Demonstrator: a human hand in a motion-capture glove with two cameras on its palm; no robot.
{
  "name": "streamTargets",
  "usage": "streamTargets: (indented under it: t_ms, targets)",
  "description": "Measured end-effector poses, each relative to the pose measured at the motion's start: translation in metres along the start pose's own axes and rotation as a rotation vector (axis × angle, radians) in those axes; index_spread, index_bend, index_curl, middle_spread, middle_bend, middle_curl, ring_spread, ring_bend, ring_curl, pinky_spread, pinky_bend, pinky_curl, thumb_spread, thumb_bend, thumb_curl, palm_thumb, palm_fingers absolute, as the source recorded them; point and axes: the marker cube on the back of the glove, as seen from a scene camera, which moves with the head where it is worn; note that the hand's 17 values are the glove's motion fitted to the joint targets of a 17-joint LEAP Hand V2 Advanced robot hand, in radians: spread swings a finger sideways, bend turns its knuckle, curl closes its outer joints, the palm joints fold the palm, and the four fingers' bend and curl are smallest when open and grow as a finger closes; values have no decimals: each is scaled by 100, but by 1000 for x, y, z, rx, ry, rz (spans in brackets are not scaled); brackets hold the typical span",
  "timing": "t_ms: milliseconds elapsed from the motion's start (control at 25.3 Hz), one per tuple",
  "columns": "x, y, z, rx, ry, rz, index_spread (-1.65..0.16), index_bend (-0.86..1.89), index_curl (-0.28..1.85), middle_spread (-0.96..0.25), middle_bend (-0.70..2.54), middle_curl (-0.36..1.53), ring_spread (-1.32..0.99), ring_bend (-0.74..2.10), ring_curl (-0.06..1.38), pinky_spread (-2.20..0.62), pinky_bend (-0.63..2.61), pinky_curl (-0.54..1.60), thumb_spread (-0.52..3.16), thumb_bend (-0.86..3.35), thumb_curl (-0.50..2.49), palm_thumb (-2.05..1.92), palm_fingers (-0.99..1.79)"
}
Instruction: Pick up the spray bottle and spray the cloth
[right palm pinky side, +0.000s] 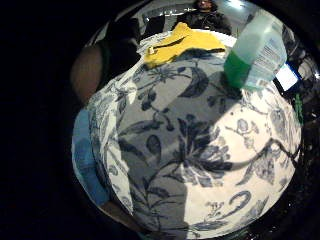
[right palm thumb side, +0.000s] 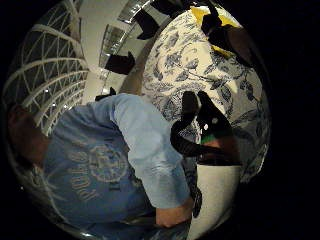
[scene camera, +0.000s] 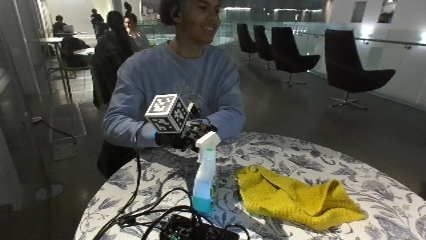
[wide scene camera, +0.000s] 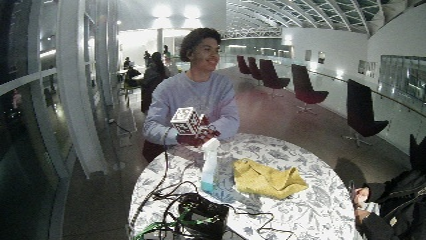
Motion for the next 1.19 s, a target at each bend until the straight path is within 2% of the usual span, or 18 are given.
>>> streamTargets:
  t_ms: [356, 672, 1028, 1186]
  targets:
    - [18, 8, -10, 207, -446, 104, -36, 13, 27, -5, 39, 32, -1, 39, 29, 23, 19, 22, 110, 22, 32, 65, 73]
    - [18, 19, -11, 375, -711, 167, -35, 14, 28, -4, 37, 34, -1, 39, 30, 22, 17, 24, 112, 16, 34, 66, 77]
    - [25, 16, -10, 404, -694, 218, -34, 14, 29, -4, 36, 36, -1, 40, 32, 21, 17, 25, 113, 11, 35, 68, 79]
    - [45, 12, -16, 491, -639, 260, -34, 14, 29, -4, 36, 37, -1, 39, 32, 21, 16, 26, 113, 8, 36, 69, 79]
